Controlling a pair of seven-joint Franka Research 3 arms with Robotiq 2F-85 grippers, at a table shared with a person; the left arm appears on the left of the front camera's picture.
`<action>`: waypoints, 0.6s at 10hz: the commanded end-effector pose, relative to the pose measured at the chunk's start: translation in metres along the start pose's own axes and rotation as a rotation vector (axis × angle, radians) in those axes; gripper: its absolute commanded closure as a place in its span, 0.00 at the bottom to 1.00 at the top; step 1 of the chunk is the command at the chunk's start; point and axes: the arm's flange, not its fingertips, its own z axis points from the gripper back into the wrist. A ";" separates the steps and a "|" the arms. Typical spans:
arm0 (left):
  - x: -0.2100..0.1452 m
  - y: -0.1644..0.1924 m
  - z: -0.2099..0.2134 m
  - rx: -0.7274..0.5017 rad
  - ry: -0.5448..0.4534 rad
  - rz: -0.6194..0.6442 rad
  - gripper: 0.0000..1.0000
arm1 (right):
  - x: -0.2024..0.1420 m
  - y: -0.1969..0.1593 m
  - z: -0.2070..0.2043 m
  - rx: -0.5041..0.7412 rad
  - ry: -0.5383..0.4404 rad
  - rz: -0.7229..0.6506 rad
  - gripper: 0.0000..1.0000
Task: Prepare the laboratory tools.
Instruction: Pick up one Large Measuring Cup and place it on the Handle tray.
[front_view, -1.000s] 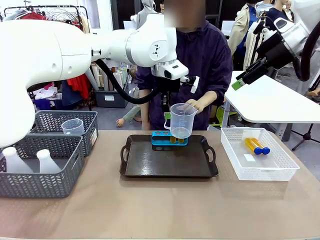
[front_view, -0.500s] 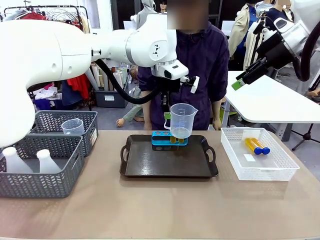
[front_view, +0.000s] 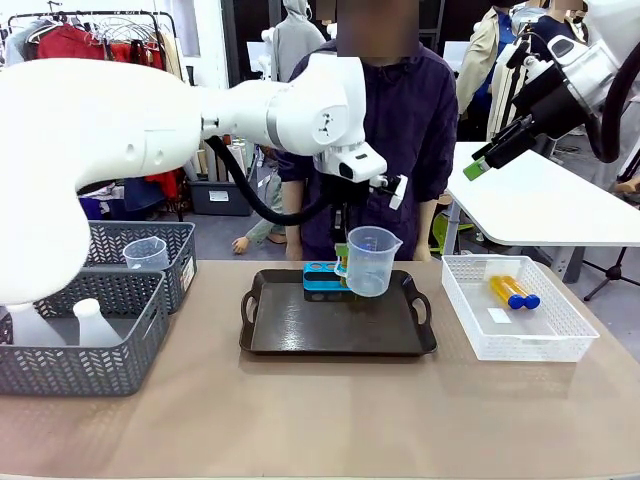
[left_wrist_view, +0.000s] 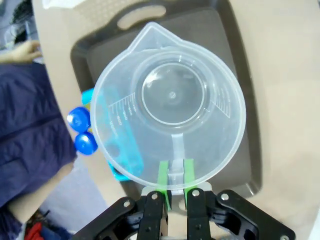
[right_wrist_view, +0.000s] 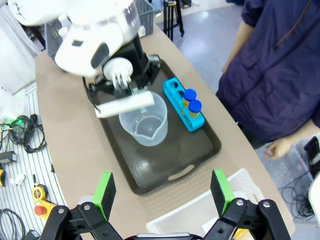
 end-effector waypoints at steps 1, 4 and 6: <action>0.008 0.014 -0.011 0.041 -0.007 -0.052 1.00 | 0.001 0.000 0.001 0.003 0.000 0.009 0.00; 0.016 0.021 -0.052 0.015 0.020 -0.091 1.00 | 0.001 0.000 0.001 0.003 0.000 0.009 0.00; 0.016 0.025 -0.071 0.008 0.002 -0.102 1.00 | 0.001 0.000 0.001 0.003 0.000 0.009 0.00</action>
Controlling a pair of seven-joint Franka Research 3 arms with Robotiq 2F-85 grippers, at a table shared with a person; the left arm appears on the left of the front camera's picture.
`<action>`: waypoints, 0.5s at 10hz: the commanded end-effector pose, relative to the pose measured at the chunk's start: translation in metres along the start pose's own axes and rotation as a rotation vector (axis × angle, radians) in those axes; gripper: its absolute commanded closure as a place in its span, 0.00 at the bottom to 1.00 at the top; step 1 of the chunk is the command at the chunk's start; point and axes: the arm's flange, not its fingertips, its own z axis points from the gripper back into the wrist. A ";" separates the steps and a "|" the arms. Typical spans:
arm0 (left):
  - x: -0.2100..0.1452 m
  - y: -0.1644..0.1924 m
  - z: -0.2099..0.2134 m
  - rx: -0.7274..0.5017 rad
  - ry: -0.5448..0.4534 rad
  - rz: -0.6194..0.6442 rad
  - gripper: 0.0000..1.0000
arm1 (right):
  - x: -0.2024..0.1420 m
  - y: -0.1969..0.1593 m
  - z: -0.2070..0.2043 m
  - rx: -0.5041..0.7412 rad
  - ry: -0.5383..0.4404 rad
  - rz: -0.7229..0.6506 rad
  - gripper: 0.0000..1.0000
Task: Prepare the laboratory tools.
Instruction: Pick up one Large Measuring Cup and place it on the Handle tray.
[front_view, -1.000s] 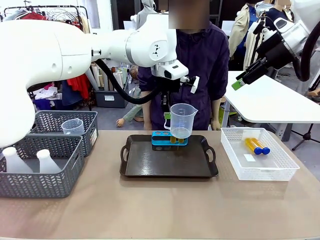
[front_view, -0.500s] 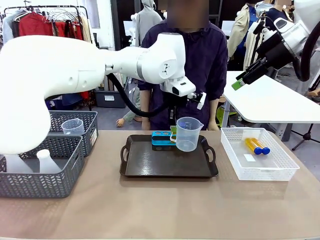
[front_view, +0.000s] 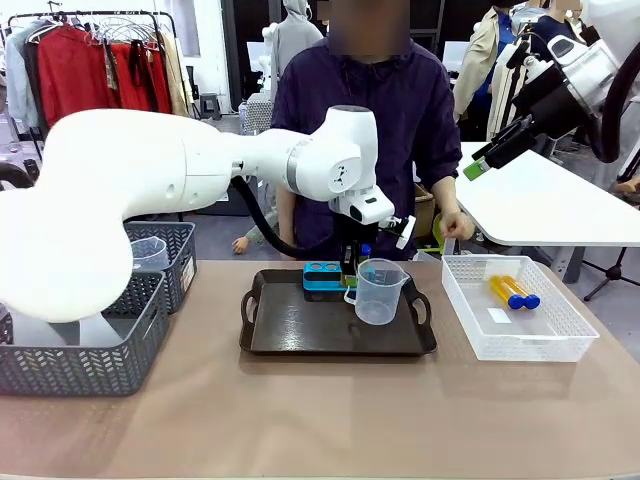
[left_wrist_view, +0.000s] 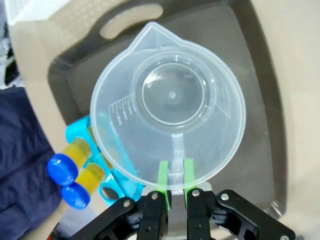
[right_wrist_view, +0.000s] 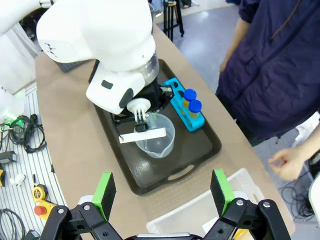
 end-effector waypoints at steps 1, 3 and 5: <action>0.001 0.014 -0.001 0.007 -0.023 -0.029 1.00 | 0.001 0.000 0.001 0.003 0.000 0.009 0.00; 0.000 0.015 -0.006 -0.012 -0.033 -0.019 1.00 | 0.001 0.000 0.001 0.003 0.000 0.009 0.00; 0.000 0.014 -0.006 -0.024 -0.038 -0.013 0.64 | 0.001 0.000 0.001 0.003 0.000 0.009 0.00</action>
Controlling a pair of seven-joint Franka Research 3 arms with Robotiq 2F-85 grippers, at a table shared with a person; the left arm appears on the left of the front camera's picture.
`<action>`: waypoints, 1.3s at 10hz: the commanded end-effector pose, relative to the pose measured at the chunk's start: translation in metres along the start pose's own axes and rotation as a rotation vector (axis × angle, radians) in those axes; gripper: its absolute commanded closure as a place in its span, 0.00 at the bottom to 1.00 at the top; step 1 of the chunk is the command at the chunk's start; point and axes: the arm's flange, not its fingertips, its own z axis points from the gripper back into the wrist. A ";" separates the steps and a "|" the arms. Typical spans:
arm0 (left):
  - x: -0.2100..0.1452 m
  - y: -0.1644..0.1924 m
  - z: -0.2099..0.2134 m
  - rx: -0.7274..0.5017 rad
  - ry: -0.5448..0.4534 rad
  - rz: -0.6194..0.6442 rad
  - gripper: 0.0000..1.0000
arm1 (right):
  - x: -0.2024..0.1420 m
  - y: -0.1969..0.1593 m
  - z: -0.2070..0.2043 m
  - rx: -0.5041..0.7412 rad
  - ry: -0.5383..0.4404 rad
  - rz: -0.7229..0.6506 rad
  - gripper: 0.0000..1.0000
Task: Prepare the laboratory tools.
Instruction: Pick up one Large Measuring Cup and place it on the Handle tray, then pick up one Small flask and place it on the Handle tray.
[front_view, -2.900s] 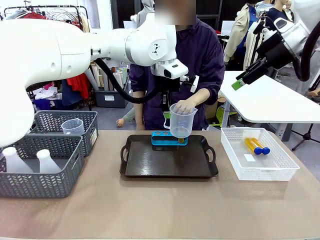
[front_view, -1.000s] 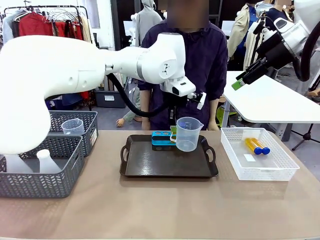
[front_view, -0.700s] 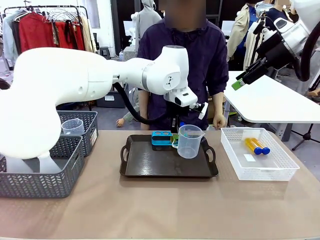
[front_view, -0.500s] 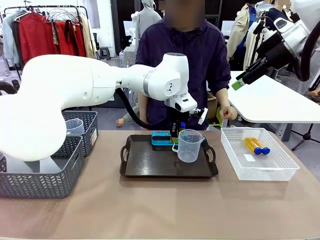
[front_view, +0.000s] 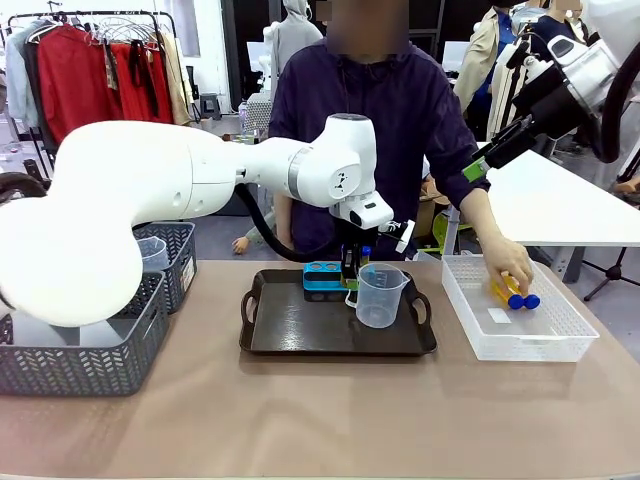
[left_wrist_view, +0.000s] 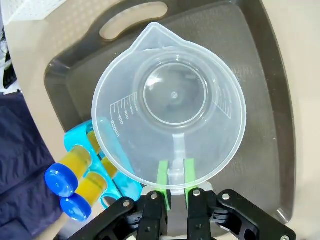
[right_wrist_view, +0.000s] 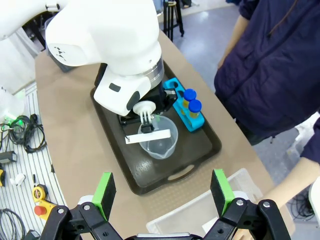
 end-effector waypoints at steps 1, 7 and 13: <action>0.000 0.006 0.005 -0.023 -0.026 -0.010 0.45 | 0.001 0.000 0.001 0.003 0.000 0.009 0.00; -0.001 0.002 0.014 -0.018 -0.033 -0.003 0.00 | 0.001 0.000 0.001 0.003 0.000 0.009 0.00; -0.021 -0.036 0.070 0.050 -0.044 0.049 0.00 | 0.001 0.000 0.001 0.003 0.000 0.009 0.00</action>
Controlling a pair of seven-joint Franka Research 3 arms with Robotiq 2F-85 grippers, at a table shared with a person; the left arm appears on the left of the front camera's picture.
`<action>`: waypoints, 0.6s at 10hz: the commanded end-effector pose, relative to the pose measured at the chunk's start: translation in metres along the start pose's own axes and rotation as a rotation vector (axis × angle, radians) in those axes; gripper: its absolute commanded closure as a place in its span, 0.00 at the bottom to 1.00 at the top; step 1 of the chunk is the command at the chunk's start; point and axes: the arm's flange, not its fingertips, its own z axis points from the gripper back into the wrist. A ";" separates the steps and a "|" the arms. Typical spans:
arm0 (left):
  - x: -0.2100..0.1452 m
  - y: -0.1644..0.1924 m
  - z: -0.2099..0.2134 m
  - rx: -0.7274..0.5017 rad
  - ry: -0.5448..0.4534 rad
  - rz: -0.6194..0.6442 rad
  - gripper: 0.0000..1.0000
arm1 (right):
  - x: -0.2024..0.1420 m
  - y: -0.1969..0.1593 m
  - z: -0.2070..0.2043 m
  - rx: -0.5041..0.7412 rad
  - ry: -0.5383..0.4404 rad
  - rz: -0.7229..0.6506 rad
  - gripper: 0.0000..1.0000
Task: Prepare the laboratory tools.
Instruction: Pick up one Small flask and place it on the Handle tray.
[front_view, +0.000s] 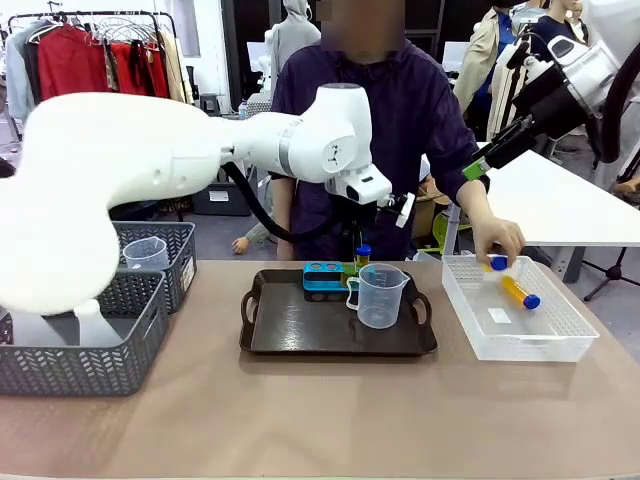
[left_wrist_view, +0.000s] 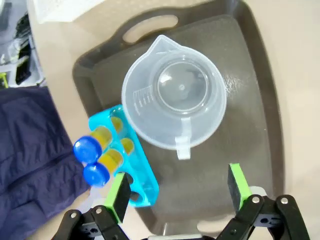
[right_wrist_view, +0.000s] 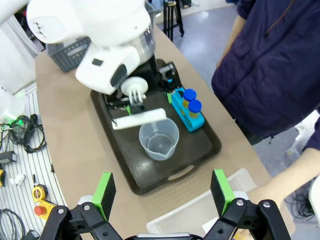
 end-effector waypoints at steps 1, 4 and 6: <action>-0.021 -0.044 0.031 0.015 -0.002 0.059 0.00 | 0.001 0.000 0.001 0.003 0.000 0.010 0.00; -0.043 -0.068 0.085 0.064 0.042 0.170 0.00 | 0.001 0.000 0.001 0.003 0.000 0.010 0.00; -0.060 -0.090 0.130 0.122 0.105 0.377 0.00 | 0.001 0.000 0.001 0.003 0.000 0.010 0.00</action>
